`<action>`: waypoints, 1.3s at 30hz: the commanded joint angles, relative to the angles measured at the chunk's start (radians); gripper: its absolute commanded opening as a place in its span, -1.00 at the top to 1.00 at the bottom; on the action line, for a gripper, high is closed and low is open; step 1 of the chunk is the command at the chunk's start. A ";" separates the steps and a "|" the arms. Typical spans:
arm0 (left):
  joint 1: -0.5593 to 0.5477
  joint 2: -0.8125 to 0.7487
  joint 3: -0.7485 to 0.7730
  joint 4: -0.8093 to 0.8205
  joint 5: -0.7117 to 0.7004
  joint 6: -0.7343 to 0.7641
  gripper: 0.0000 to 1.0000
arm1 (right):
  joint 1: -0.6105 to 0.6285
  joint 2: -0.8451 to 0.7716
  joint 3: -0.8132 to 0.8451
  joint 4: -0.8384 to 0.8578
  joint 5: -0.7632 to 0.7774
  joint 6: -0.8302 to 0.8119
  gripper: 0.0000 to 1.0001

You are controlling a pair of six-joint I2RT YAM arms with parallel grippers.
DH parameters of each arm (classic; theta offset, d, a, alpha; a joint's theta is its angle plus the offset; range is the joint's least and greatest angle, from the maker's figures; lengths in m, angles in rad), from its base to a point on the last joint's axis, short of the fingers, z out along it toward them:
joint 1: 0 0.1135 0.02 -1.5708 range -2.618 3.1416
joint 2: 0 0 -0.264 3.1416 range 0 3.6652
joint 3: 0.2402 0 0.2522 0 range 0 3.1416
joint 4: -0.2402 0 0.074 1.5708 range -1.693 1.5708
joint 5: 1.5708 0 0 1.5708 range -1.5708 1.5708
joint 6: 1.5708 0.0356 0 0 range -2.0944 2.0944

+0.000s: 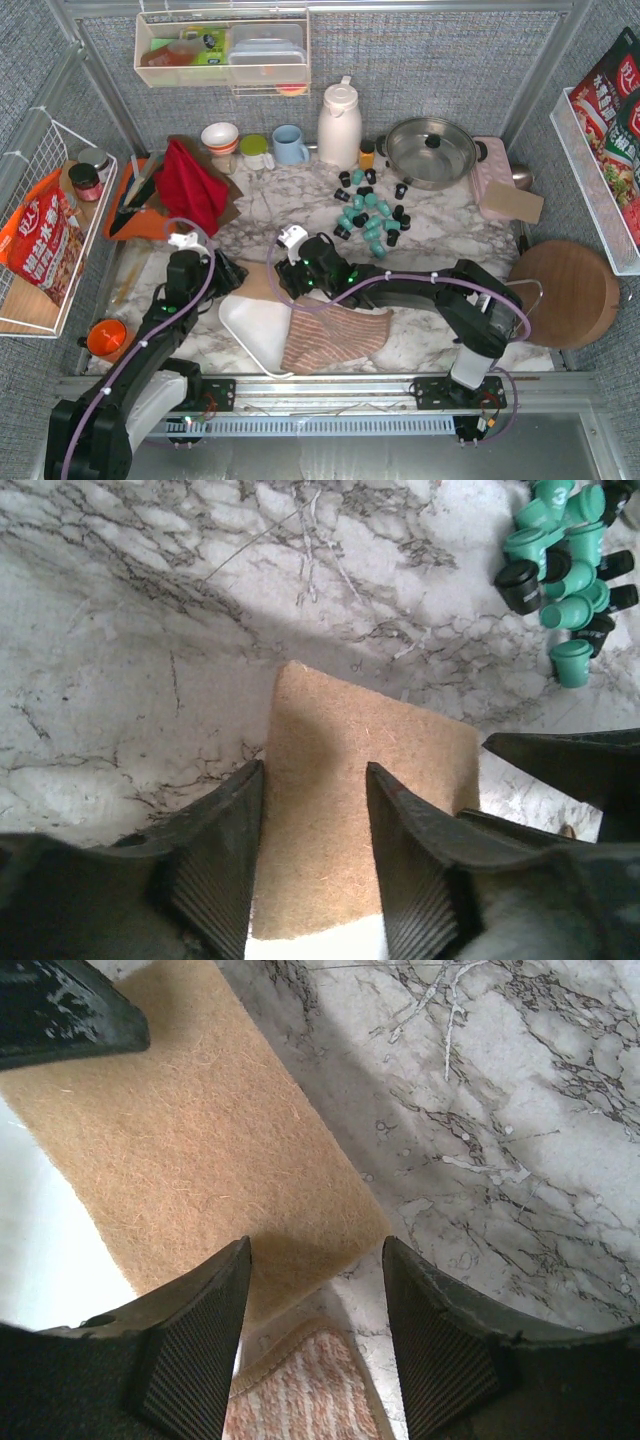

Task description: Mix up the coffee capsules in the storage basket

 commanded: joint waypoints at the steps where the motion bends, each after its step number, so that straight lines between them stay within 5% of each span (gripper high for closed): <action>1: -0.001 -0.016 -0.003 0.063 0.043 0.002 0.02 | 0.001 0.010 0.008 -0.005 -0.005 0.011 -0.20; 11: -0.002 -0.005 0.023 0.065 0.058 0.003 1.00 | -0.001 0.009 0.009 -0.004 -0.010 0.019 -0.20; 26: -0.001 -0.025 0.091 0.044 0.054 0.023 1.00 | -0.006 -0.142 -0.008 -0.071 0.017 -0.041 -0.37; 39: -0.060 0.014 0.207 0.278 0.204 0.127 1.00 | -0.111 -0.425 -0.104 -0.117 -0.054 -0.170 -0.52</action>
